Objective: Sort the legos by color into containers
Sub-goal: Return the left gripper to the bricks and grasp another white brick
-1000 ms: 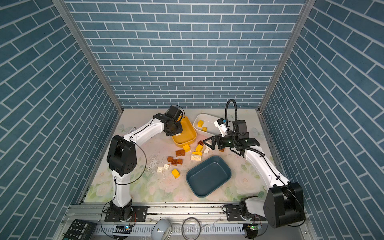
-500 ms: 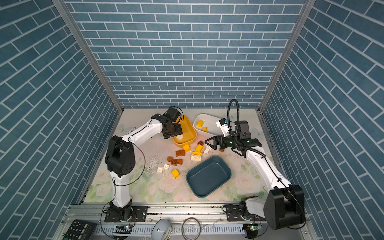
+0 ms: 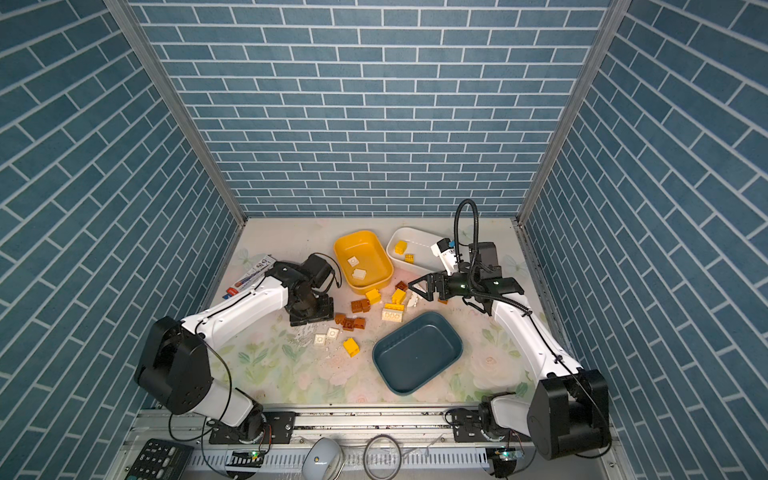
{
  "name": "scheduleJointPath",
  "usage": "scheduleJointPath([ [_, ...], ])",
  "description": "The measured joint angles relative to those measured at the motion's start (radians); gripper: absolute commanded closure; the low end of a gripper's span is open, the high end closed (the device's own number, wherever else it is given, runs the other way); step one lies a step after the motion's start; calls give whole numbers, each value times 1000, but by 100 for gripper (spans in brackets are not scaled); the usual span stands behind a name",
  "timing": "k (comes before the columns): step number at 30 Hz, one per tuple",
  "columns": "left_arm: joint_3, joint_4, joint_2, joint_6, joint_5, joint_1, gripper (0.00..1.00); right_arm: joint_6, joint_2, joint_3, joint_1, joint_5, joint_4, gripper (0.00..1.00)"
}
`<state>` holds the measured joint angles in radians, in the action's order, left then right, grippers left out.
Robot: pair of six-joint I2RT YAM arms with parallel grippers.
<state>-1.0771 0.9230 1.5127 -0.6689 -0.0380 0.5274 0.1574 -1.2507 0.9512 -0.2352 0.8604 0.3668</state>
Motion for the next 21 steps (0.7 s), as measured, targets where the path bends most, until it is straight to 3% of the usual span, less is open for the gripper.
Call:
scheduleJointPath([
  [9, 171, -52, -21, 0, -23, 63, 31, 0, 12, -18, 0, 1, 1, 1],
  [21, 177, -142, 96, 80, 23, 64, 41, 0, 27, -29, 0, 0, 14, 1],
])
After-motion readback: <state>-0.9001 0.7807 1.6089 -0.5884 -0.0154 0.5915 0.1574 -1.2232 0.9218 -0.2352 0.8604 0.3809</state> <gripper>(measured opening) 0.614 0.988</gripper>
